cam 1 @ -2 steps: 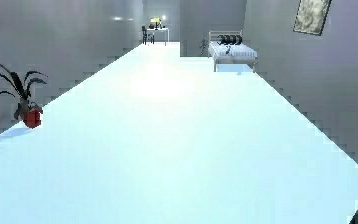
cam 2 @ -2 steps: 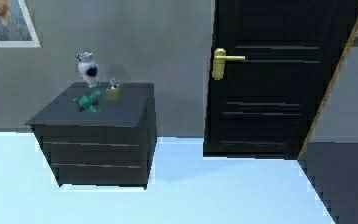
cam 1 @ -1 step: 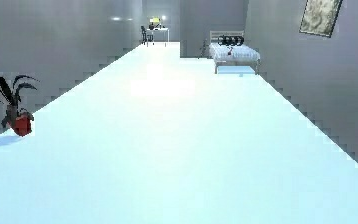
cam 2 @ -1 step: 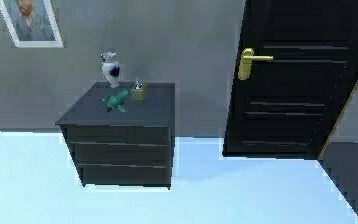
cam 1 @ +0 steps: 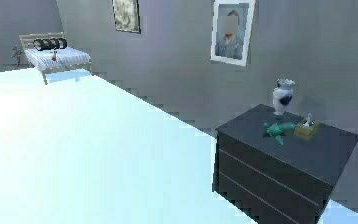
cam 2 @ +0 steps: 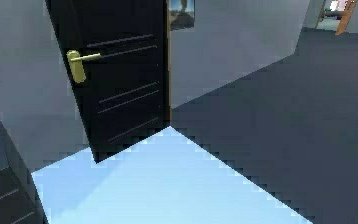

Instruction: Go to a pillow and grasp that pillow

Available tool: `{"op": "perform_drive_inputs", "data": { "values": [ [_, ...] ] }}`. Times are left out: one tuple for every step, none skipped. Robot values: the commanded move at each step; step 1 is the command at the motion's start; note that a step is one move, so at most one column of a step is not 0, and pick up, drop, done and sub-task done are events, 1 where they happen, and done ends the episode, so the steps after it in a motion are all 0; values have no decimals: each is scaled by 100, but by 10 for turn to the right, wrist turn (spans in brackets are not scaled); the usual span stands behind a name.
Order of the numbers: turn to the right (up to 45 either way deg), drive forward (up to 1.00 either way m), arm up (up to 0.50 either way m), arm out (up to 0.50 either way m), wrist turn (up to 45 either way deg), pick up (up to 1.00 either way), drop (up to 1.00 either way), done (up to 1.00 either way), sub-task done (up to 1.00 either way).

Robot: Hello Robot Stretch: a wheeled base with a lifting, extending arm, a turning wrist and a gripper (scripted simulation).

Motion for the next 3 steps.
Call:
{"op": "perform_drive_inputs", "data": {
  "values": [
    [0,10,0,0,0,0,0,0,0],
    [-420,0,0,0,0,0,0,0,0],
    [0,100,0,0,0,0,0,0,0]
  ]
}}
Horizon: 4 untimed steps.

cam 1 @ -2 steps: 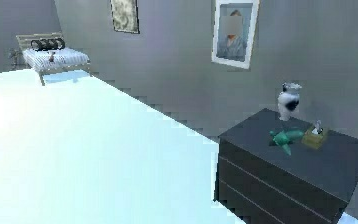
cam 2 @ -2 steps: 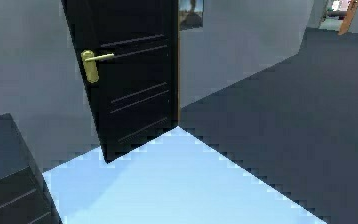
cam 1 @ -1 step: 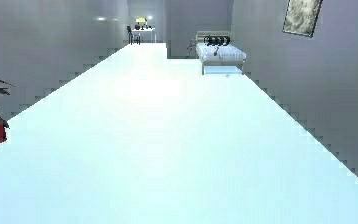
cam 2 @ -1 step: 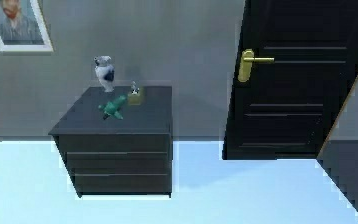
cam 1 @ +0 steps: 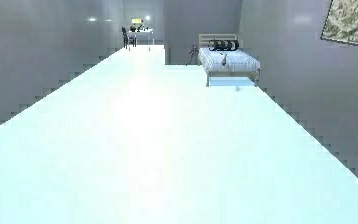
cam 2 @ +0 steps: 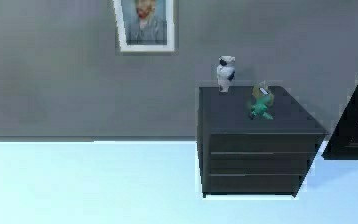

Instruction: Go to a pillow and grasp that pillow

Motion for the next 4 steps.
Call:
{"op": "perform_drive_inputs", "data": {
  "values": [
    [0,100,0,0,0,0,0,0,0],
    [0,100,0,0,0,0,0,0,0],
    [0,100,0,0,0,0,0,0,0],
    [-30,0,0,0,0,0,0,0,0]
  ]
}}
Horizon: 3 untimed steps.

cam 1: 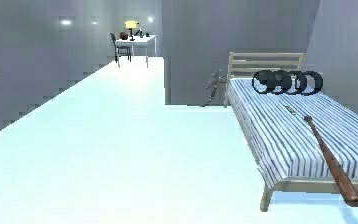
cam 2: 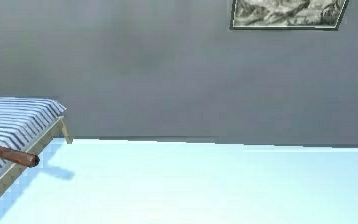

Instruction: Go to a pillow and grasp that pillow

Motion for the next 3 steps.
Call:
{"op": "perform_drive_inputs", "data": {
  "values": [
    [0,90,0,0,0,0,0,0,0],
    [60,0,0,0,0,0,0,0,0],
    [0,100,0,0,0,0,0,0,0]
  ]
}}
